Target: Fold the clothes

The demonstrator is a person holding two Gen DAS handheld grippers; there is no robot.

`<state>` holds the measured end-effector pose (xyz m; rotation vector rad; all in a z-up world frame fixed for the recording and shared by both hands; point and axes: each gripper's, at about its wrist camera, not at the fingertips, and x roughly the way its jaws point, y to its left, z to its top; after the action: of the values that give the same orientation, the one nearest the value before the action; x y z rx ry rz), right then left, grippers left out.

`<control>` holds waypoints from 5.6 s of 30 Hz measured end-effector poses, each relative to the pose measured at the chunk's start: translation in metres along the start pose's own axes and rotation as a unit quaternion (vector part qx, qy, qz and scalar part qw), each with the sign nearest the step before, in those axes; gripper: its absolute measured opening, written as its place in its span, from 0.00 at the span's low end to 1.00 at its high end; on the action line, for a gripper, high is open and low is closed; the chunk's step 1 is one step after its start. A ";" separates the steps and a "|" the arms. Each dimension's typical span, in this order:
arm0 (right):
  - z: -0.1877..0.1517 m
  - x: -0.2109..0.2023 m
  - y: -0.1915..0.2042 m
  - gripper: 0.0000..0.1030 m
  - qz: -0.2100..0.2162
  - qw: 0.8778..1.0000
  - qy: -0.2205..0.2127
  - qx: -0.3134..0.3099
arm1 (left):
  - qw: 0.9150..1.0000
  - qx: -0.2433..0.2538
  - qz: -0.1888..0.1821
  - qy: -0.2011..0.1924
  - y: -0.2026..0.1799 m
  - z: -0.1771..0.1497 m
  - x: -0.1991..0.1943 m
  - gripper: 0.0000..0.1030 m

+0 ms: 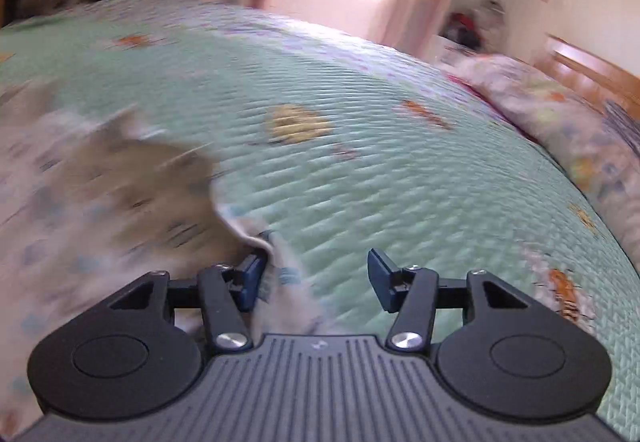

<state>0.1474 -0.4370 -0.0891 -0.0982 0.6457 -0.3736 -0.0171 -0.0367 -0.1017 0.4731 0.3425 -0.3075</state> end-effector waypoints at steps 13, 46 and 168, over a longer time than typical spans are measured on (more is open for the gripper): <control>0.029 -0.012 -0.034 0.63 0.192 0.964 0.007 0.183 | 1.000 -0.005 -0.007 0.005 0.002 0.000 0.004 0.99; 0.079 -0.054 0.233 0.44 0.366 0.930 -0.005 0.020 | 0.999 -0.028 -0.014 -0.014 0.009 -0.003 -0.001 0.99; -0.224 -0.296 -0.039 0.75 0.216 0.869 0.077 0.439 | 0.701 -0.612 -0.303 0.206 0.133 -0.111 -0.044 0.04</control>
<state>-0.2174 -0.3577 -0.0917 0.9475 0.5828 -0.2104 -0.0358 0.1392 -0.1256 -0.9626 1.0494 -0.5342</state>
